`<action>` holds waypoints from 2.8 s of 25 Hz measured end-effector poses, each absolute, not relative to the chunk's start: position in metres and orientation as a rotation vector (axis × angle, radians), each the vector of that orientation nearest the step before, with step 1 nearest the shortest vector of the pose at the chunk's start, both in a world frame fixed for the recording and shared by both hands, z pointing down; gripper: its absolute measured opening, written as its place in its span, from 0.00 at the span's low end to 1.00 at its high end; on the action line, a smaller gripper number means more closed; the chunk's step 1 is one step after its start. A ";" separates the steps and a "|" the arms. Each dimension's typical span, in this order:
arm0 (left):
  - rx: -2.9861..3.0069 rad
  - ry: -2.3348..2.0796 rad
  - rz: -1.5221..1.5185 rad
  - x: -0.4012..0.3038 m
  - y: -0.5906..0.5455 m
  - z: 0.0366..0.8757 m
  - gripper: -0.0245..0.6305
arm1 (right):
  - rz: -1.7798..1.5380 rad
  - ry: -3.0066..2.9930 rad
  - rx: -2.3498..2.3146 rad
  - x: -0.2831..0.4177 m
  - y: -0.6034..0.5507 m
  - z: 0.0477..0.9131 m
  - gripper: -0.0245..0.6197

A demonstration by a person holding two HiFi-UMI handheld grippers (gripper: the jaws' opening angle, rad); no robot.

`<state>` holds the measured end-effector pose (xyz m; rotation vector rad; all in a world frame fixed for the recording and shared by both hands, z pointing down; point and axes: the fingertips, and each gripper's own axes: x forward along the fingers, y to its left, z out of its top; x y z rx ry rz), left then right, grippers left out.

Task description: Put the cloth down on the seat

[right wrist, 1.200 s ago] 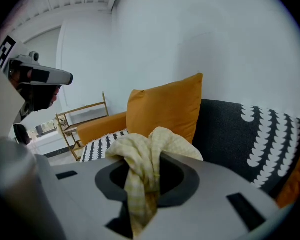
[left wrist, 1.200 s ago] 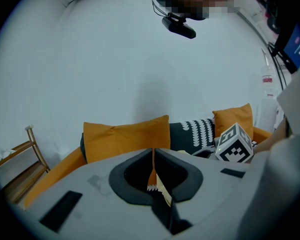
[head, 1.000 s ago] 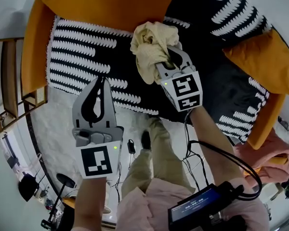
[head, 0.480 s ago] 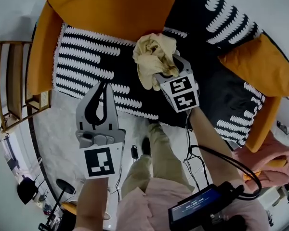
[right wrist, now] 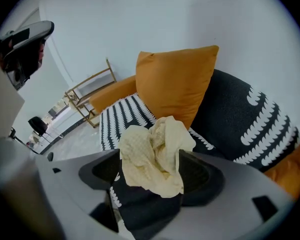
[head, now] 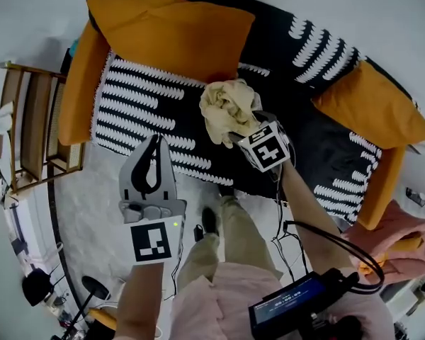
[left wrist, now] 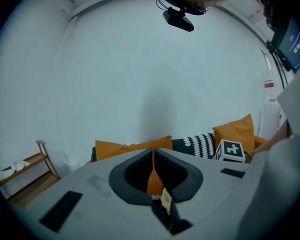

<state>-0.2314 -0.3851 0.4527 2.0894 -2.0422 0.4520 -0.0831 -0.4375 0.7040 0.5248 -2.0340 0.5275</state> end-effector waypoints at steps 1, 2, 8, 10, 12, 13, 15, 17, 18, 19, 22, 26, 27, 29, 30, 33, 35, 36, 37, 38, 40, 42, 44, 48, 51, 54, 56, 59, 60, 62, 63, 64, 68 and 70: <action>2.095 -2.045 0.450 -0.231 -0.382 0.449 0.07 | 0.531 -2.028 0.529 -0.080 -0.435 0.701 0.61; 2.099 -2.048 0.446 -0.231 -0.379 0.446 0.07 | 0.532 -2.028 0.541 -0.078 -0.434 0.697 0.61; 2.131 -2.051 0.410 -0.231 -0.356 0.429 0.07 | 0.504 -2.106 0.656 -0.075 -0.432 0.651 0.60; 2.152 -2.053 0.393 -0.230 -0.350 0.419 0.07 | 0.481 -2.141 0.701 -0.074 -0.432 0.627 0.60; 2.171 -2.062 0.364 -0.230 -0.343 0.407 0.07 | 0.455 -2.185 0.748 -0.076 -0.430 0.597 0.59; 2.180 -2.069 0.348 -0.231 -0.339 0.400 0.07 | 0.439 -2.212 0.771 -0.077 -0.428 0.580 0.59; 2.199 -2.086 0.321 -0.232 -0.329 0.385 0.07 | 0.402 -2.276 0.818 -0.081 -0.419 0.542 0.57; 2.223 -2.108 0.294 -0.234 -0.319 0.368 0.07 | 0.361 -2.362 0.864 -0.086 -0.407 0.499 0.54; 2.228 -2.115 0.273 -0.234 -0.314 0.360 0.07 | 0.340 -2.413 0.887 -0.088 -0.399 0.476 0.52; 2.231 -2.119 0.248 -0.234 -0.309 0.351 0.07 | 0.319 -2.466 0.911 -0.091 -0.391 0.453 0.48; 2.256 -2.137 0.191 -0.228 -0.293 0.321 0.07 | 0.258 -2.617 0.981 -0.096 -0.363 0.385 0.38; 2.263 -2.179 0.114 -0.225 -0.269 0.283 0.07 | 0.168 -2.796 1.012 -0.103 -0.320 0.307 0.24; 2.258 -2.189 0.093 -0.226 -0.265 0.274 0.07 | 0.142 -2.827 1.028 -0.105 -0.312 0.292 0.22; 2.252 -2.206 0.060 -0.227 -0.256 0.261 0.07 | 0.077 -2.853 1.088 -0.105 -0.298 0.268 0.13; 2.256 -2.213 0.049 -0.226 -0.251 0.255 0.07 | 0.043 -2.851 1.124 -0.104 -0.290 0.260 0.08; 2.291 -2.230 0.027 -0.222 -0.232 0.233 0.07 | -0.061 -2.843 1.192 -0.104 -0.263 0.236 0.04; 2.305 -2.236 0.007 -0.223 -0.218 0.220 0.07 | -0.118 -2.841 1.223 -0.106 -0.246 0.221 0.04; 2.309 -2.237 -0.006 -0.225 -0.212 0.215 0.07 | -0.138 -2.841 1.241 -0.107 -0.238 0.215 0.04; 2.314 -2.235 -0.018 -0.226 -0.205 0.211 0.07 | -0.152 -2.842 1.261 -0.108 -0.231 0.210 0.04; 2.320 -2.233 -0.029 -0.225 -0.199 0.208 0.07 | -0.160 -2.846 1.280 -0.107 -0.225 0.206 0.04; 2.335 -2.227 -0.037 -0.221 -0.188 0.206 0.07 | -0.167 -2.854 1.304 -0.104 -0.213 0.202 0.04; 2.348 -2.216 -0.029 -0.215 -0.181 0.206 0.07 | -0.179 -2.852 1.316 -0.101 -0.204 0.200 0.04; 2.360 -2.211 -0.028 -0.210 -0.178 0.204 0.07 | -0.195 -2.846 1.325 -0.096 -0.199 0.198 0.04; 2.375 -2.217 -0.043 -0.204 -0.174 0.201 0.07 | -0.205 -2.832 1.346 -0.089 -0.195 0.195 0.04; 2.380 -2.209 -0.051 -0.203 -0.171 0.201 0.07 | -0.220 -2.823 1.347 -0.090 -0.192 0.194 0.04; 2.391 -2.199 -0.052 -0.201 -0.171 0.200 0.07 | -0.235 -2.815 1.343 -0.090 -0.190 0.192 0.04; 2.399 -2.197 -0.056 -0.200 -0.171 0.199 0.07 | -0.237 -2.816 1.340 -0.090 -0.190 0.191 0.04; 2.403 -2.193 -0.054 -0.200 -0.170 0.200 0.07 | -0.237 -2.820 1.344 -0.090 -0.189 0.191 0.04; 2.403 -2.191 -0.051 -0.201 -0.170 0.201 0.07 | -0.237 -2.822 1.347 -0.090 -0.189 0.190 0.04; 2.402 -2.186 -0.043 -0.202 -0.171 0.202 0.07 | -0.239 -2.825 1.351 -0.091 -0.189 0.190 0.04; 2.402 -2.185 -0.041 -0.202 -0.171 0.202 0.07 | -0.241 -2.825 1.351 -0.091 -0.189 0.190 0.04; 2.402 -2.184 -0.041 -0.202 -0.171 0.202 0.07 | -0.242 -2.825 1.351 -0.091 -0.189 0.189 0.04; 2.413 -2.179 -0.052 -0.200 -0.173 0.201 0.07 | -0.248 -2.820 1.357 -0.090 -0.189 0.189 0.04; 2.418 -2.177 -0.054 -0.199 -0.174 0.201 0.07 | -0.249 -2.818 1.362 -0.089 -0.190 0.188 0.04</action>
